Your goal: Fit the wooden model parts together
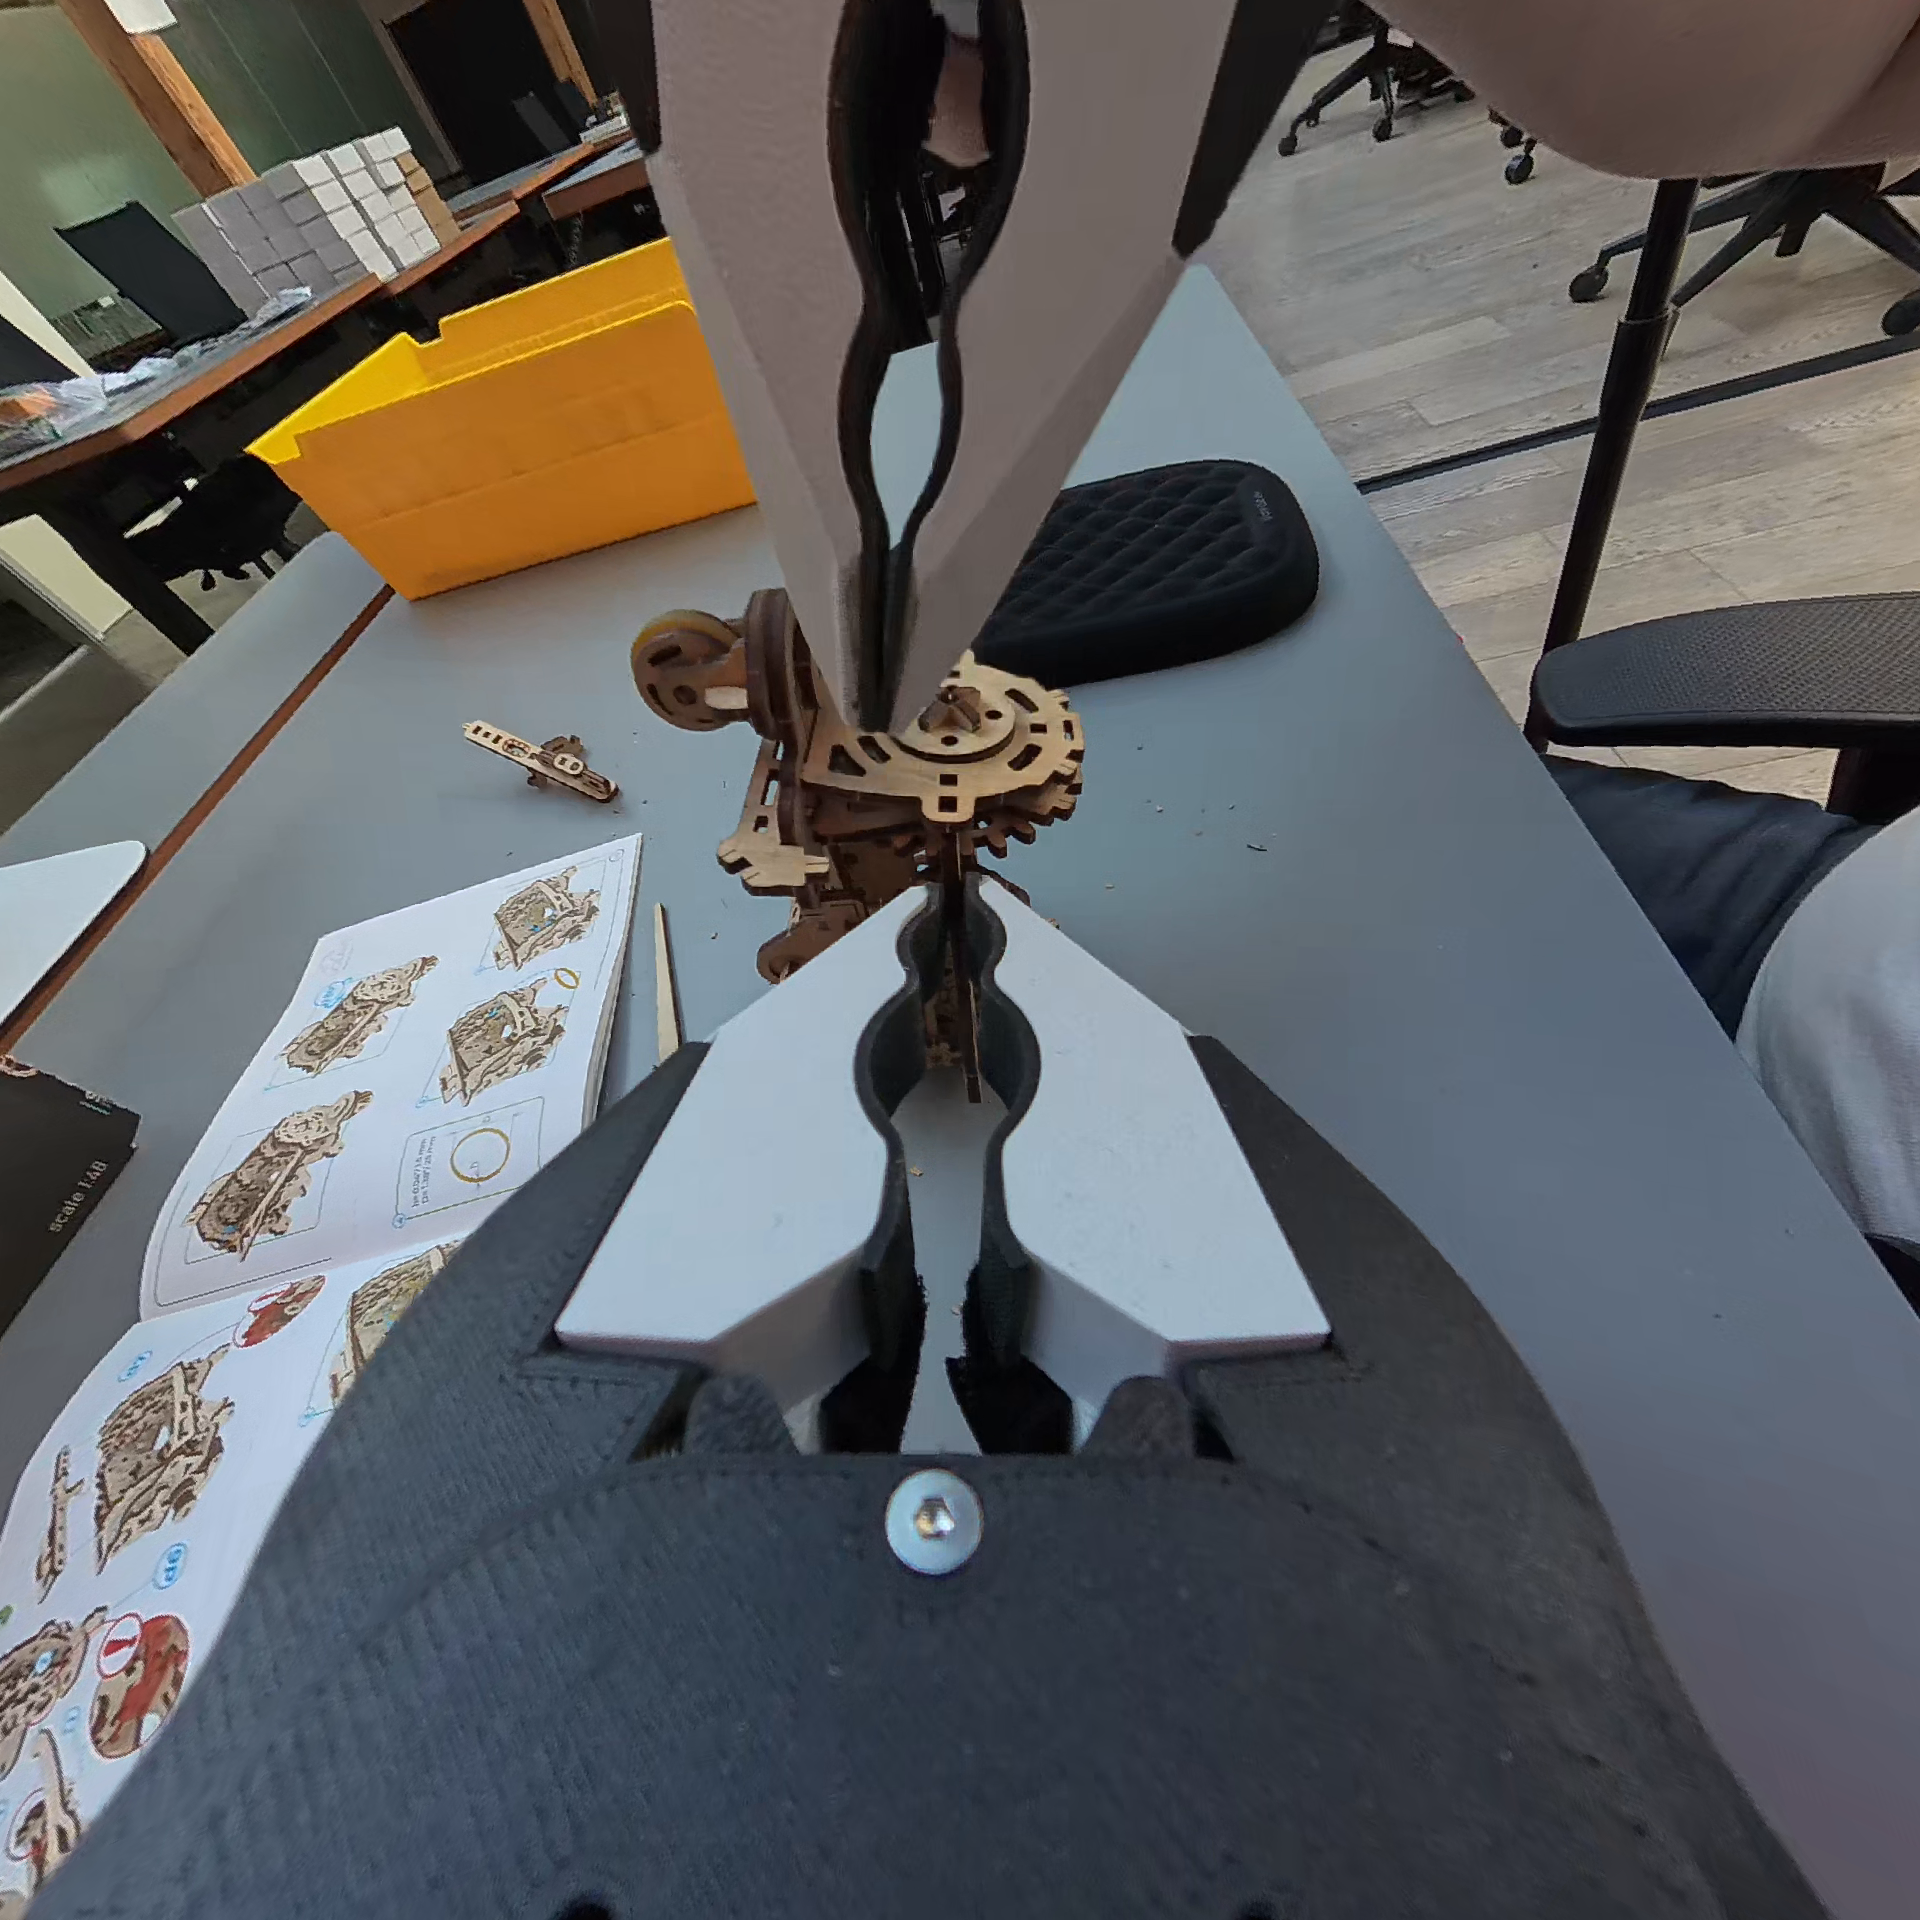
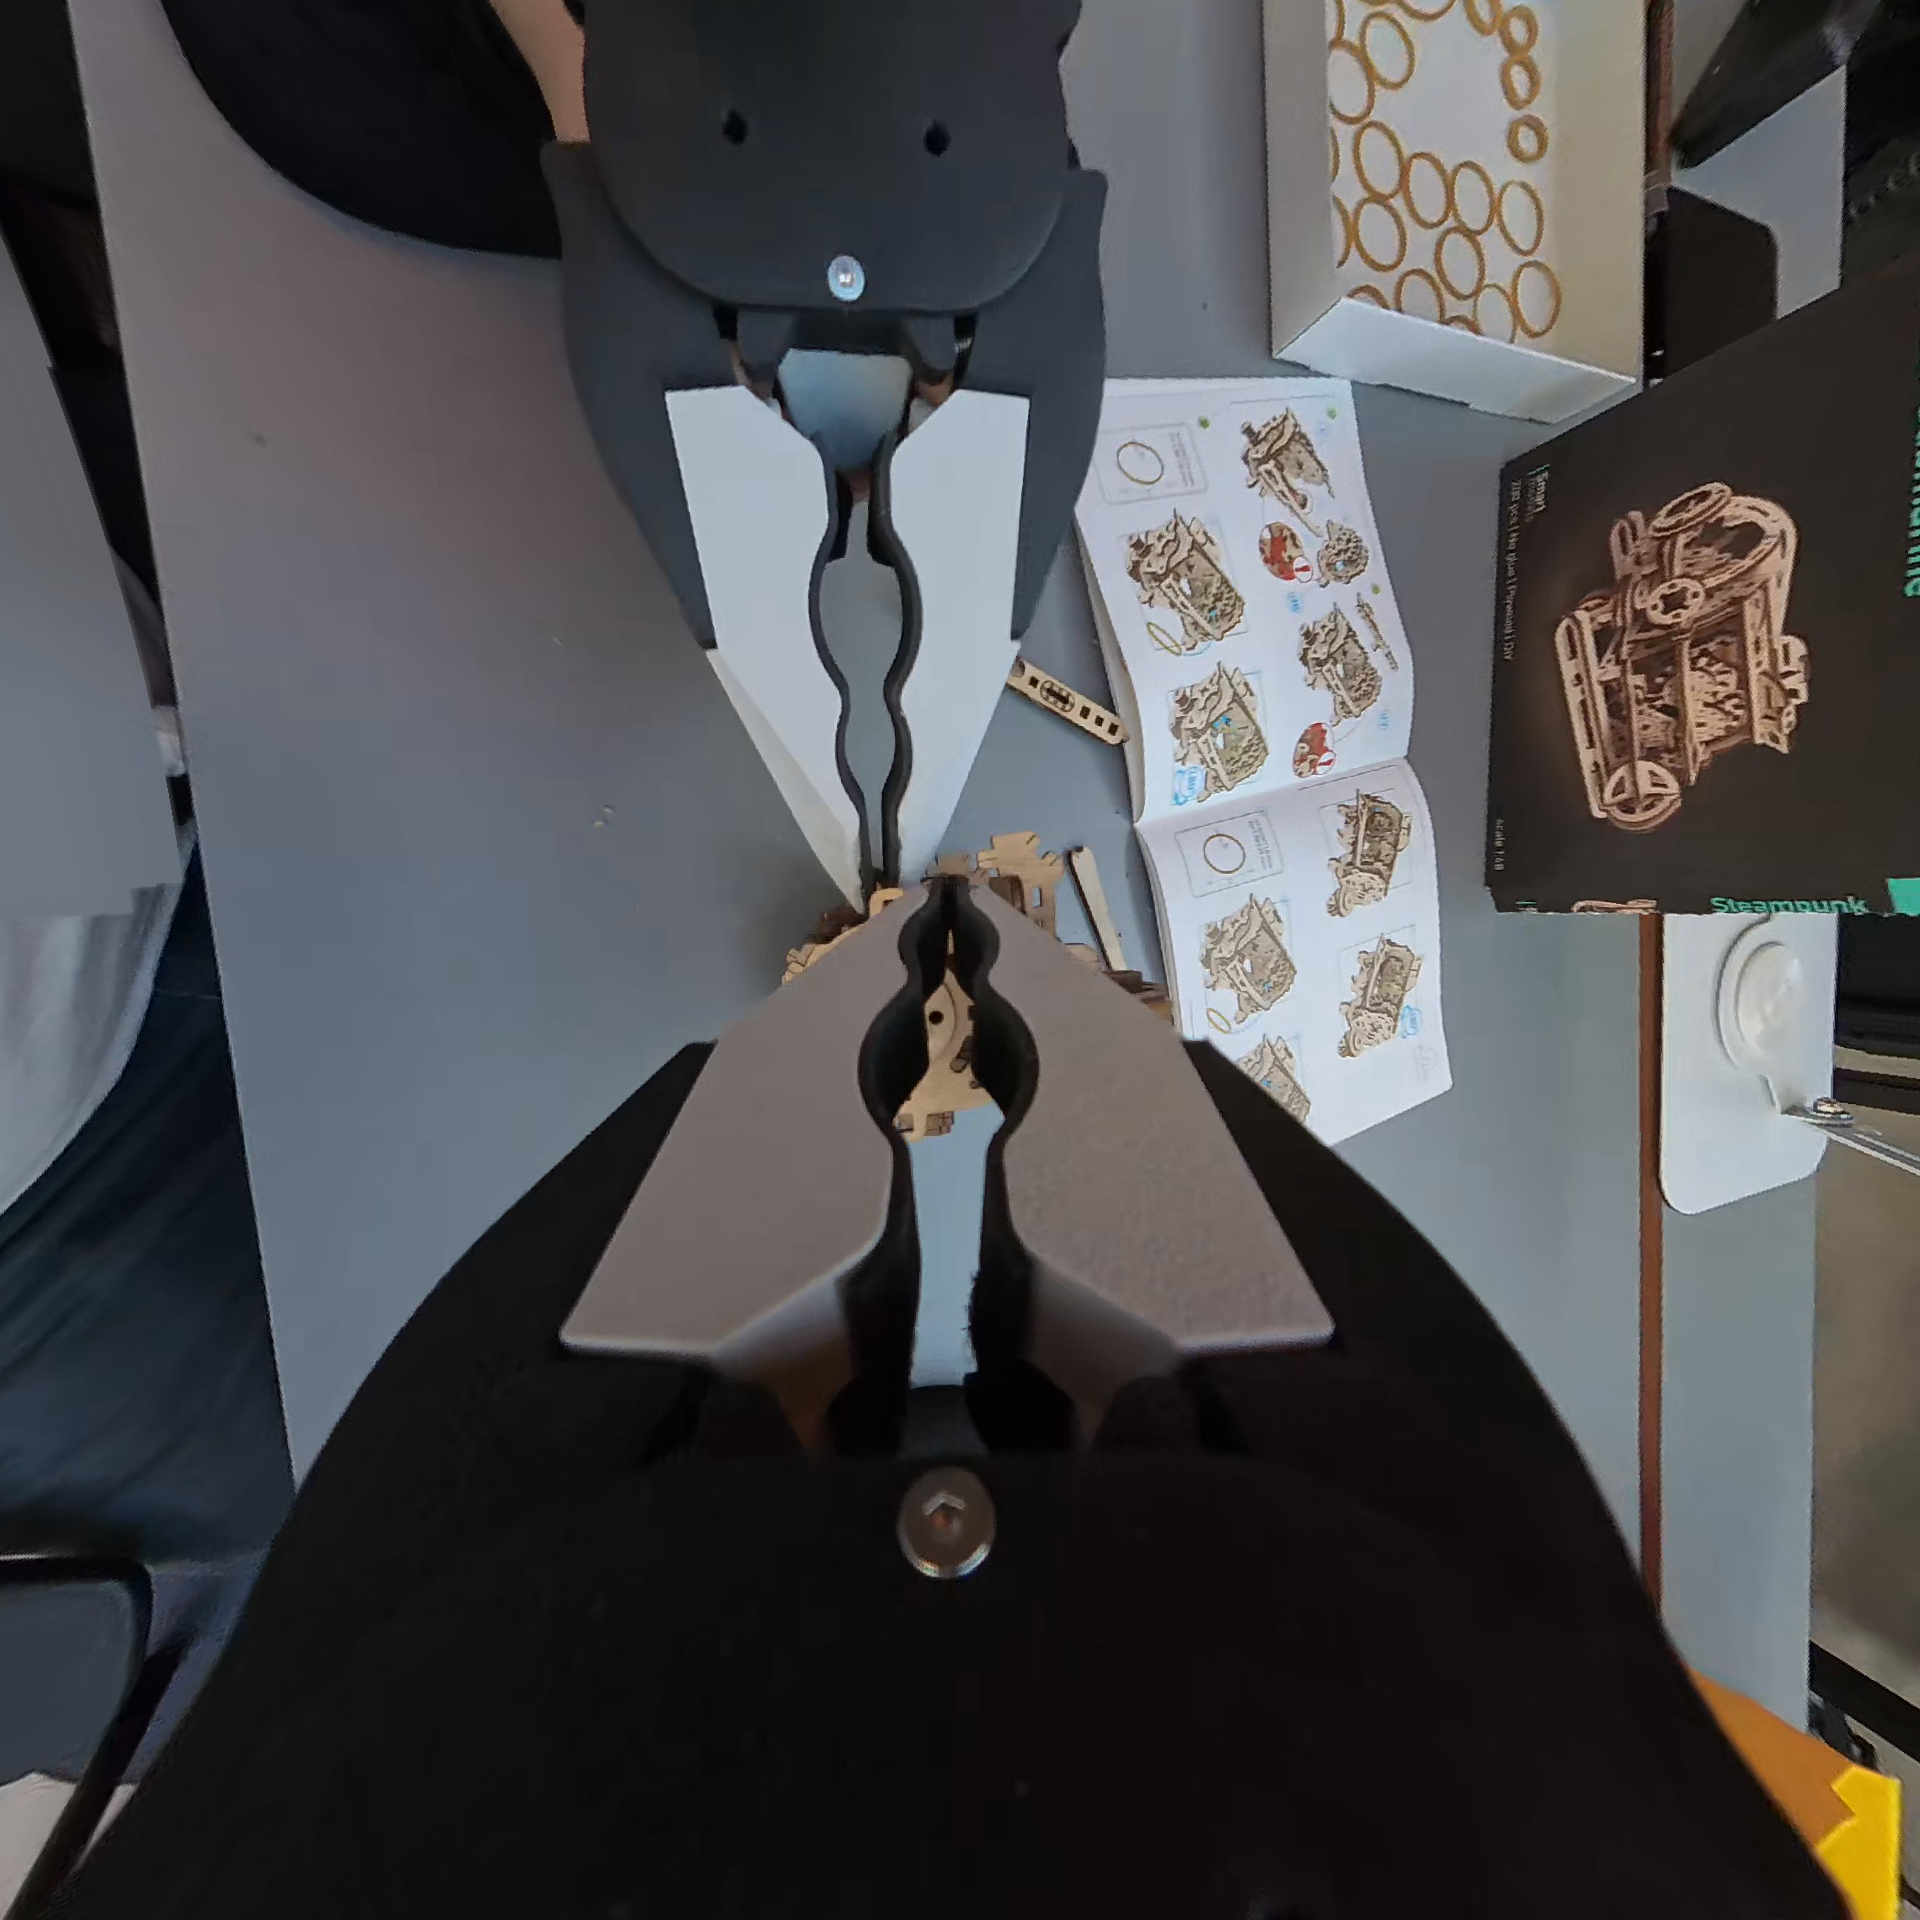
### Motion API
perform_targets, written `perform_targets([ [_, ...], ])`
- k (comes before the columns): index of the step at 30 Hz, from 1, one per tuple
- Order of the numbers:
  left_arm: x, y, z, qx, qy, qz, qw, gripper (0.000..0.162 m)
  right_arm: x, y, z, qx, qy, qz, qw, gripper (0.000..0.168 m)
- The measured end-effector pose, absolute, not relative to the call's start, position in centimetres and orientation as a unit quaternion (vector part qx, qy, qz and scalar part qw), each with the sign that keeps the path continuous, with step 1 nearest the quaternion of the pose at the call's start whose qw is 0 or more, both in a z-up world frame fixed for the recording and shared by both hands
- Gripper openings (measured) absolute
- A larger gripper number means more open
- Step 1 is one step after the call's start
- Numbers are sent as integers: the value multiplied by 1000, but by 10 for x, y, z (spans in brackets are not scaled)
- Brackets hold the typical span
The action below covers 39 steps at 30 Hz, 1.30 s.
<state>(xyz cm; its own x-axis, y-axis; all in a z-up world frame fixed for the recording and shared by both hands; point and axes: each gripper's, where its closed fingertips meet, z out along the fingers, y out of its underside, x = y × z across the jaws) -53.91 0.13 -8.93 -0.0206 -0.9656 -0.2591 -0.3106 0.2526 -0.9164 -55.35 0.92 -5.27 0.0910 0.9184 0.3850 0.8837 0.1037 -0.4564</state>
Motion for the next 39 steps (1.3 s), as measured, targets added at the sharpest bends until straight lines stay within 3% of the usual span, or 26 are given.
perform_targets([
  [3,-540,2,-89,-509,630,-336,482,0,-550,7,-70,-681,-678,25,277,0],
  [8,-541,0,-87,-503,630,-337,486,0,-555,5,-54,-676,-668,40,310,0],
  [11,-541,1,-90,-505,636,-330,482,0,-552,5,-71,-681,-673,30,288,0],
  [15,-541,1,-88,-504,633,-334,485,0,-558,0,-47,-676,-657,56,328,0],
  [18,-541,1,-86,-504,631,-335,485,0,-553,2,-69,-687,-664,36,292,1],
  [23,-542,0,-88,-505,631,-338,483,0,-562,1,-47,-677,-649,60,340,0],
  [27,-541,1,-90,-509,632,-336,477,0,-554,5,-71,-689,-657,34,305,0],
  [39,-544,6,-86,-512,623,-336,487,0,-557,6,-41,-687,-630,55,358,0],
])
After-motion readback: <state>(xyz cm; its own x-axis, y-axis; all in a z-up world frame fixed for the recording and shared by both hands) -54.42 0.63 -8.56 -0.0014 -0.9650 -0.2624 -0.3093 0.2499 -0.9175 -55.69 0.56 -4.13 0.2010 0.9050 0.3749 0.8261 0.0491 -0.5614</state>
